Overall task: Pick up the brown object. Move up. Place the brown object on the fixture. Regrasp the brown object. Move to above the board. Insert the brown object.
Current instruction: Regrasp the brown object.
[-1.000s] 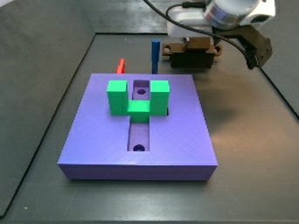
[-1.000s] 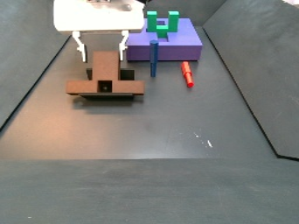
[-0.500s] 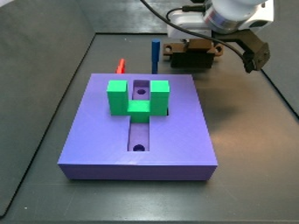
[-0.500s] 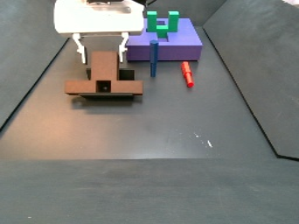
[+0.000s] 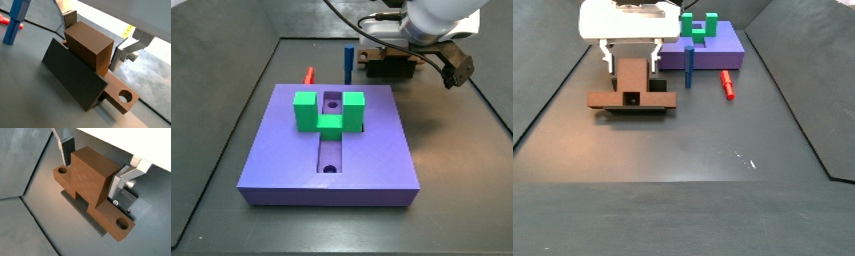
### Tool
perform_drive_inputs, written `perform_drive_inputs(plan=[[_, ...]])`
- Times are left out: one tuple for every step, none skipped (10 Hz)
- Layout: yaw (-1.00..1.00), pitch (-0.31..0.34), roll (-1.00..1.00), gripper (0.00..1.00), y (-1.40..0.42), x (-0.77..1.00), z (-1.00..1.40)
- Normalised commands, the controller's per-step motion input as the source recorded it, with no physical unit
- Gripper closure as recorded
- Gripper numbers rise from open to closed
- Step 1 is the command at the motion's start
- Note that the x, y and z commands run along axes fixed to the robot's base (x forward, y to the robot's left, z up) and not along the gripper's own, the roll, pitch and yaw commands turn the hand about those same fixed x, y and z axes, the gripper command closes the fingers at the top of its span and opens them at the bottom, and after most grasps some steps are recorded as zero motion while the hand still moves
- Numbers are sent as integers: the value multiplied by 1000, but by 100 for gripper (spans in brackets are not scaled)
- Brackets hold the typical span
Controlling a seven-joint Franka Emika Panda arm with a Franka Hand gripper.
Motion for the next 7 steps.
perform_drive_inputs(plan=[[0, 129, 360, 0, -100, 0, -49], [0, 111, 331, 0, -94, 0, -57], [0, 69, 263, 0, -57, 0, -20], [0, 63, 231, 0, -37, 0, 0], [0, 40, 206, 0, -31, 0, -60], [0, 0, 171, 0, -26, 0, -137], [0, 0, 134, 0, -31, 0, -157]])
